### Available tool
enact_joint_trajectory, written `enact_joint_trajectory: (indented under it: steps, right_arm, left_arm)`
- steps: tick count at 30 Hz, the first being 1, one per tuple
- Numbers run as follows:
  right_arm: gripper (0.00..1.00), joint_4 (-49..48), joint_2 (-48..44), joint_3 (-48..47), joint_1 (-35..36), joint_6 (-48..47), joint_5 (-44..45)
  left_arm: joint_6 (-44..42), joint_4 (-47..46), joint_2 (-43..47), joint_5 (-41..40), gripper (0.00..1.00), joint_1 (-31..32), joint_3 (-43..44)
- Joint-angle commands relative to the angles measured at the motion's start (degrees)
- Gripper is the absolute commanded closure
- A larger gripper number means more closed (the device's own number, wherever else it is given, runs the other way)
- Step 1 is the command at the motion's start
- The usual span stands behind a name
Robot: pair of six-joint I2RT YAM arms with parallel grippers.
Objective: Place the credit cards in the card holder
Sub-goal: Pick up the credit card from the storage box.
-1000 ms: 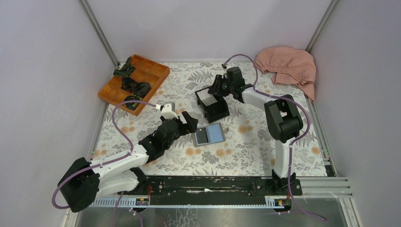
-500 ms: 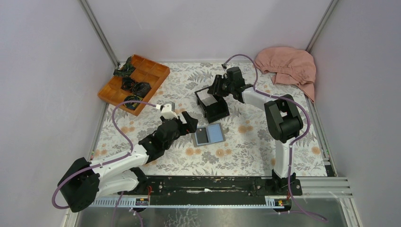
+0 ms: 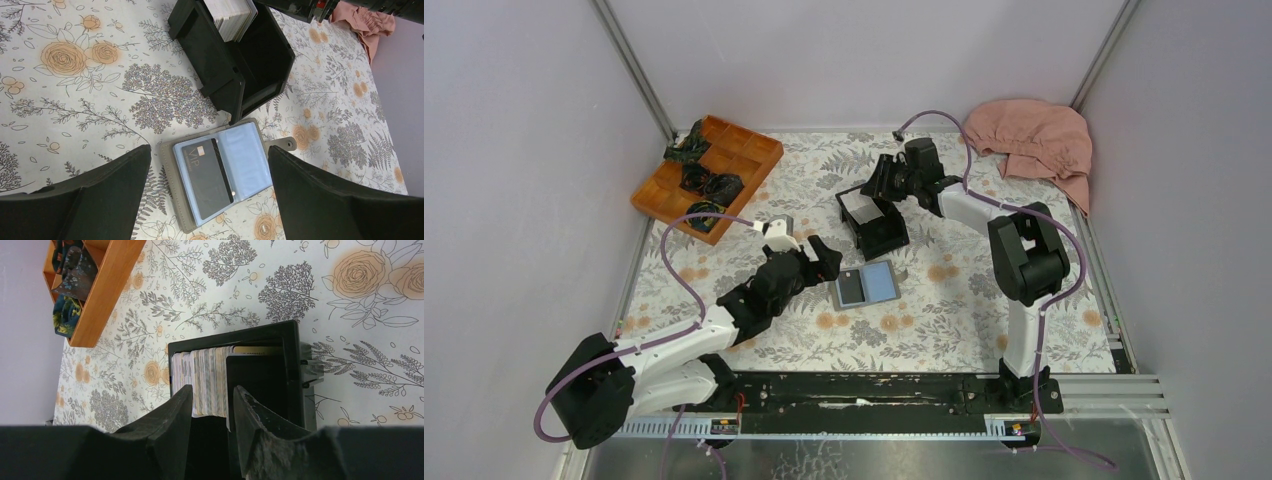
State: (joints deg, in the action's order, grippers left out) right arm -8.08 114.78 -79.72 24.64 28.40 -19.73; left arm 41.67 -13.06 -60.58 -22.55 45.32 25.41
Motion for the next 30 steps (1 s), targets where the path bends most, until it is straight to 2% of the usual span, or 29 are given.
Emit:
enact_joint_trajectory:
  steps: [1,11,22,30]
  right_arm:
    - [0.57,-0.54,-3.51,0.09,0.36,0.56,-1.74]
    - [0.57,0.75,-3.70,0.12,0.33,-0.57,-0.60]
    - [0.51,3.28,-2.29,-0.26,0.39,-3.12,1.79]
    - [0.53,1.36,-1.59,0.78,0.32,-0.26,-1.15]
  left_arm:
    - [0.13,0.58,0.51,-1.54,0.07,-0.23,1.97]
    - [-0.01,1.18,0.58,-1.62,0.07,-0.18,2.41]
    - [-0.19,1.37,0.42,-1.56,0.07,-0.32,2.38]
    - [-0.10,1.36,0.35,-1.18,0.07,-0.50,2.23]
